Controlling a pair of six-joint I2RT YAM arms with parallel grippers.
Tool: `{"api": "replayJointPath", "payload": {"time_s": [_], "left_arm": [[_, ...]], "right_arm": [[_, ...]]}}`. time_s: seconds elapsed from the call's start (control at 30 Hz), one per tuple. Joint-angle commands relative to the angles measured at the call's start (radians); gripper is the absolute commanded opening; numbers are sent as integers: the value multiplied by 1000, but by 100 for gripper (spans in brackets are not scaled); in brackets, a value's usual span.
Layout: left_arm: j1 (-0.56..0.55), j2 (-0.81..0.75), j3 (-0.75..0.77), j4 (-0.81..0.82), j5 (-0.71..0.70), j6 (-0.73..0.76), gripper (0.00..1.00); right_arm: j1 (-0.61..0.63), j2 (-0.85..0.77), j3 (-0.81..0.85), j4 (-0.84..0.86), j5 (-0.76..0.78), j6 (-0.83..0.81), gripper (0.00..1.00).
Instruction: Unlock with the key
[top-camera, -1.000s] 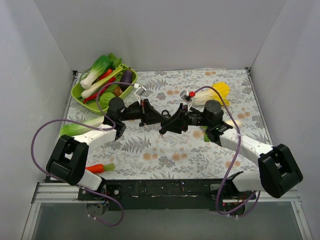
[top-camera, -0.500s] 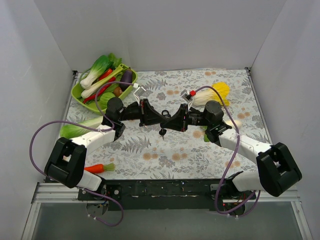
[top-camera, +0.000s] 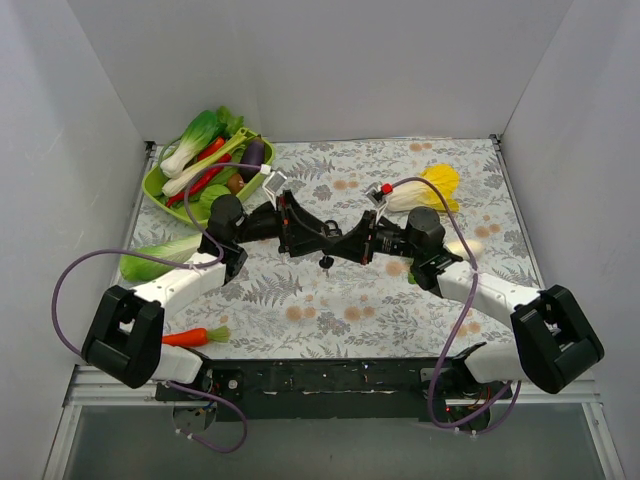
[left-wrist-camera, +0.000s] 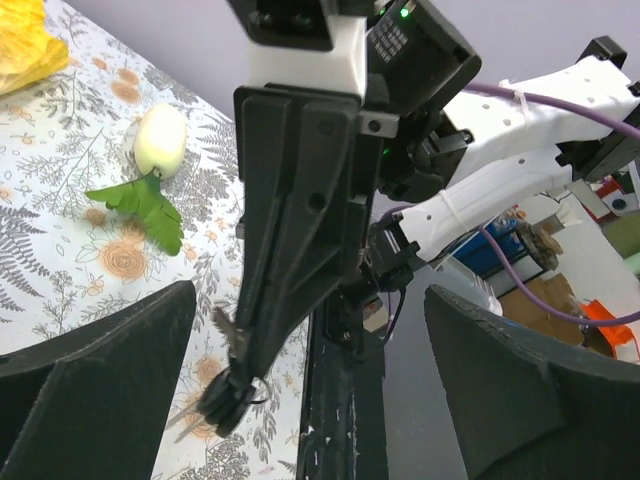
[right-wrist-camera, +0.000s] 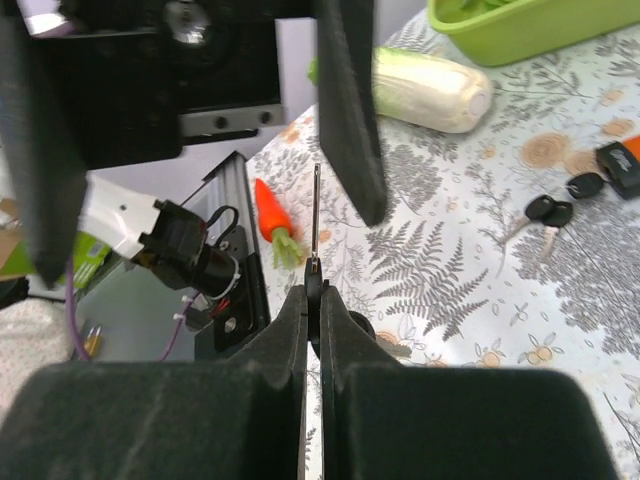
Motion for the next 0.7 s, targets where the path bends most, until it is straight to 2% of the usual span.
{"api": "replayJointPath", "payload": {"time_s": [0.0, 0.1, 0.13, 0.23, 0.3, 0.4, 0.43, 0.47, 0.5, 0.53, 0.57, 0.67], "left_arm": [[0, -65, -4, -33, -84, -14, 98], [17, -48, 8, -35, -93, -66, 98], [25, -25, 8, -19, -87, -128, 98], [55, 25, -31, 132, -70, -286, 98], [68, 65, -47, 151, -120, -302, 98], [63, 65, -22, -72, -200, -180, 98], [58, 56, 8, -150, -269, -132, 98], [45, 47, 31, -321, -327, -39, 98], [37, 32, 50, -393, -373, -4, 98], [29, 29, 65, -451, -462, 23, 98], [13, 27, 95, -555, -504, 55, 98], [-29, 61, 142, -706, -637, 69, 98]], "right_arm": [[6, -76, -13, -80, 144, -57, 1], [6, -144, -22, -219, 283, -141, 1], [6, -159, -36, -248, 350, -155, 1], [4, -216, -59, -321, 408, -204, 1], [4, -243, -76, -338, 405, -210, 1], [1, -276, -111, -342, 399, -206, 1], [1, -282, -119, -342, 403, -206, 1], [-2, -290, -135, -345, 408, -209, 1], [-3, -303, -142, -347, 412, -217, 1], [-5, -311, -146, -350, 423, -223, 1], [-8, -317, -151, -350, 428, -226, 1], [-15, -340, -156, -353, 432, -241, 1]]}}
